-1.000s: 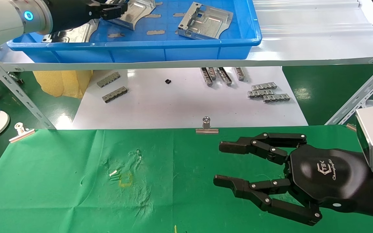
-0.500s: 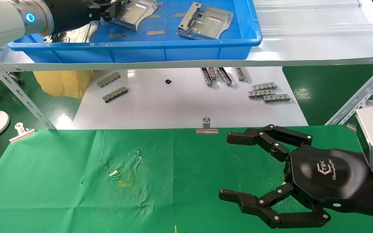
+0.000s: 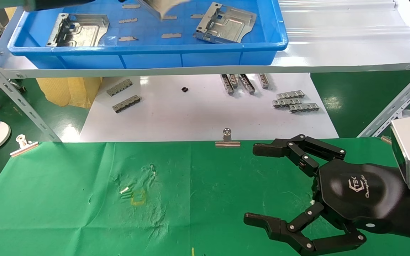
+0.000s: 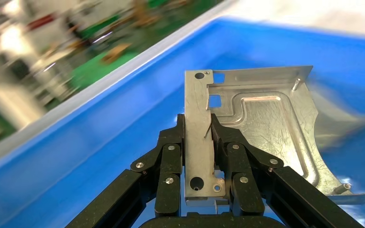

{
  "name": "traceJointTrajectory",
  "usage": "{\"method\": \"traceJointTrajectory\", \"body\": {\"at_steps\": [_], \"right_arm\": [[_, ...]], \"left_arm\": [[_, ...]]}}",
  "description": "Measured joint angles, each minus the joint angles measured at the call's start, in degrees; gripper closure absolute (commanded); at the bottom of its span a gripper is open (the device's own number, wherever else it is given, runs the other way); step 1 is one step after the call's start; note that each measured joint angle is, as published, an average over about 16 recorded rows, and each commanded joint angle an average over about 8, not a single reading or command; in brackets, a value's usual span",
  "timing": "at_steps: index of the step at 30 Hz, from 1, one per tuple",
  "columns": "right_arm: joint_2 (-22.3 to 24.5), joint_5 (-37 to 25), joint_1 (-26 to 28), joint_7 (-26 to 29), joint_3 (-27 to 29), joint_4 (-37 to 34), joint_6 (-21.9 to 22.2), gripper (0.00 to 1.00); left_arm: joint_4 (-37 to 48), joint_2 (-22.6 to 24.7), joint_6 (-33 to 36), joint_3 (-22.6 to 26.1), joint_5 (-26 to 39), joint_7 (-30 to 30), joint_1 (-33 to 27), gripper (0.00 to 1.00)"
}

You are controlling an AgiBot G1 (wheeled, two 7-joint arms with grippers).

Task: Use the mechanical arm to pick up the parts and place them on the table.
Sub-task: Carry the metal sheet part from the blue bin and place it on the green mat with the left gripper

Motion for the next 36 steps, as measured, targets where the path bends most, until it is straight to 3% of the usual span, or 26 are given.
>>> {"method": "traceJointTrajectory", "body": {"at_steps": [8, 15, 26, 36], "right_arm": [[0.0, 0.0, 0.0, 0.0, 0.0, 0.0, 0.0, 0.0], [0.0, 0.0, 0.0, 0.0, 0.0, 0.0, 0.0, 0.0], [0.0, 0.0, 0.0, 0.0, 0.0, 0.0, 0.0, 0.0], [0.0, 0.0, 0.0, 0.0, 0.0, 0.0, 0.0, 0.0]], "left_arm": [[-2.5, -4.4, 19.0, -0.3, -1.9, 6.1, 0.1, 1.0], [-8.6, -8.1, 27.4, 2.1, -4.2, 9.2, 3.3, 1.0], [-19.8, -13.7, 28.0, 12.2, -7.6, 10.6, 12.6, 1.0], [-13.7, -11.8, 24.5, 19.5, -2.8, 16.9, 17.0, 1.0]]}}
